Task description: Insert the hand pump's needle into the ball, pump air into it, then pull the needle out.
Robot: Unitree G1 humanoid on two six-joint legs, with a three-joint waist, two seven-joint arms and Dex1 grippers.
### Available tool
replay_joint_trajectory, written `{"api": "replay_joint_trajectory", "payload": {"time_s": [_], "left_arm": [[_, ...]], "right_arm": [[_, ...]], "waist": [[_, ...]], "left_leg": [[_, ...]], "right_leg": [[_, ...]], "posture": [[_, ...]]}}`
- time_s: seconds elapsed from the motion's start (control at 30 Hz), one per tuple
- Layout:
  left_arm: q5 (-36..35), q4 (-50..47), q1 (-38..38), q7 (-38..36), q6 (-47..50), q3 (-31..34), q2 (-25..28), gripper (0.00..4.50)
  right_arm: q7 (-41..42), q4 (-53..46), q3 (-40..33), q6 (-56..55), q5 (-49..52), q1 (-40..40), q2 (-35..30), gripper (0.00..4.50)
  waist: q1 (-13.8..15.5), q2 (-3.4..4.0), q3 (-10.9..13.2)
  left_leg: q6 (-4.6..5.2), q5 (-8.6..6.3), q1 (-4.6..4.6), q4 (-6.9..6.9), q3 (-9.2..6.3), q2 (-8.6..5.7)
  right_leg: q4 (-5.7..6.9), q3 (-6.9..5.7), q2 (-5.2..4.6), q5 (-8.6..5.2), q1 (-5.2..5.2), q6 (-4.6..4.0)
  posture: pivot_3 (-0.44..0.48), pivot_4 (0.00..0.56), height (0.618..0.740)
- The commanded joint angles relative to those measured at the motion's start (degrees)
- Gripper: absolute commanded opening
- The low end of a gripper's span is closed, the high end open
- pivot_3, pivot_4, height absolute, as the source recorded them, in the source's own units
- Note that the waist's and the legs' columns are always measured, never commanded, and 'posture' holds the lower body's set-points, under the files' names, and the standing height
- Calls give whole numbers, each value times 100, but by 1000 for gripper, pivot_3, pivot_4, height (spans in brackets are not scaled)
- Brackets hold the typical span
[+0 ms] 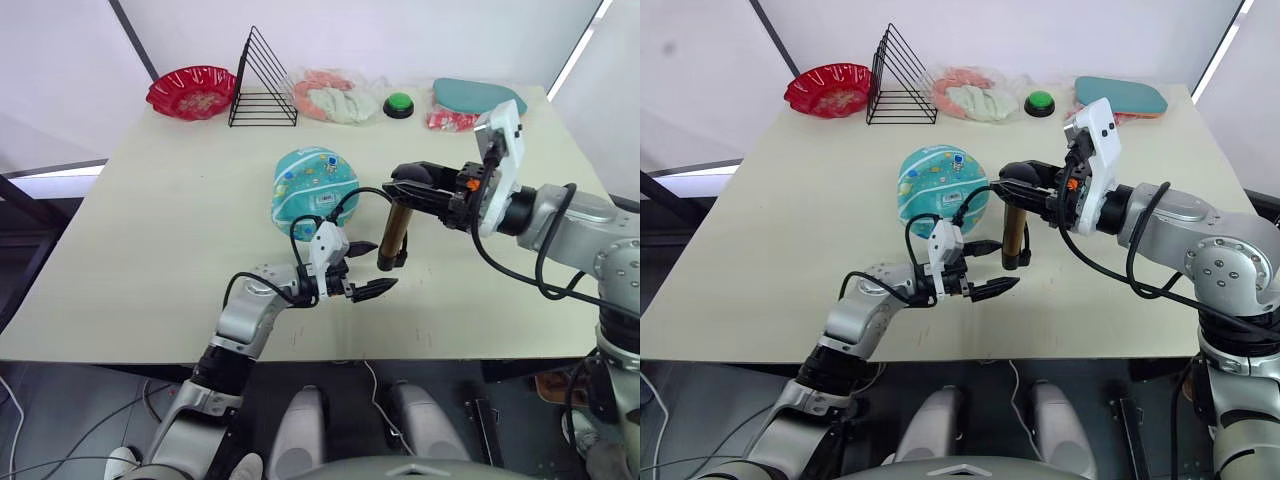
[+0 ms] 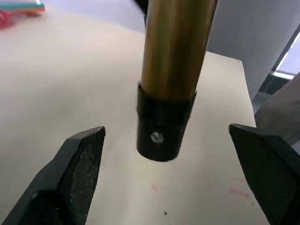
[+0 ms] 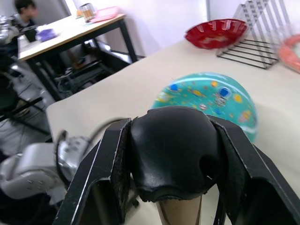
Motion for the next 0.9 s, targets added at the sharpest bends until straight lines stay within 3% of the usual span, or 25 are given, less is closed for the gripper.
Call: {"api": "replay_joint_trajectory", "payload": {"time_s": [0.03, 0.13, 0.23, 0.6, 0.7, 0.77, 0.9], "left_arm": [[192, 120, -103, -55, -246, -115, -52, 4500], [149, 174, -176, -14, -235, -44, -180, 4500], [198, 190, -213, -2, -290, -5, -219, 3134], [367, 242, -230, -23, -432, -79, -231, 3084], [467, 314, -214, -2, -453, -146, -243, 2224], [537, 375, -219, 1, -470, -185, -255, 1186], [753, 707, -322, 122, -673, -303, -415, 1078]], "right_arm": [[140, -92, -108, -20, 17, -191, -42, 1857], [157, -102, -105, 6, 8, -197, -29, 1857], [166, -120, -98, 24, -10, -182, -23, 1857], [163, -141, -131, 50, -72, -138, 74, 1857], [158, -151, -145, 66, -69, -133, 79, 1857], [158, -150, -153, 73, -63, -135, 79, 1857], [208, -87, -165, 63, -147, -123, 56, 1857]], "waist": [[-4, 0, 0], [-14, 0, 0], [-10, 0, 0], [-18, 0, 0], [-18, 0, 0], [-16, 0, 0], [-14, 0, 0]], "left_leg": [[0, 0, 0, 0, 1, 0], [1, 0, 1, 0, 1, 0], [1, 0, 0, 0, 0, 0], [1, -1, 0, -2, 1, 0], [2, -1, 1, -2, 1, 0], [2, -1, 0, -2, 1, 0], [2, -1, 0, -2, 1, 0]], "right_leg": [[0, 1, 0, 0, 0, 0], [2, 1, 0, 0, -1, 0], [1, 1, 0, 0, -1, 0], [1, 1, 0, 0, -1, 0], [1, 2, 0, 0, -1, 0], [1, 1, 0, 0, -2, 0], [0, 2, 0, 0, -2, 0]], "posture": [[0, 150, 740], [0, 150, 740], [0, 150, 740], [0, 150, 740], [0, 150, 740], [0, 150, 740], [0, 150, 740]]}}
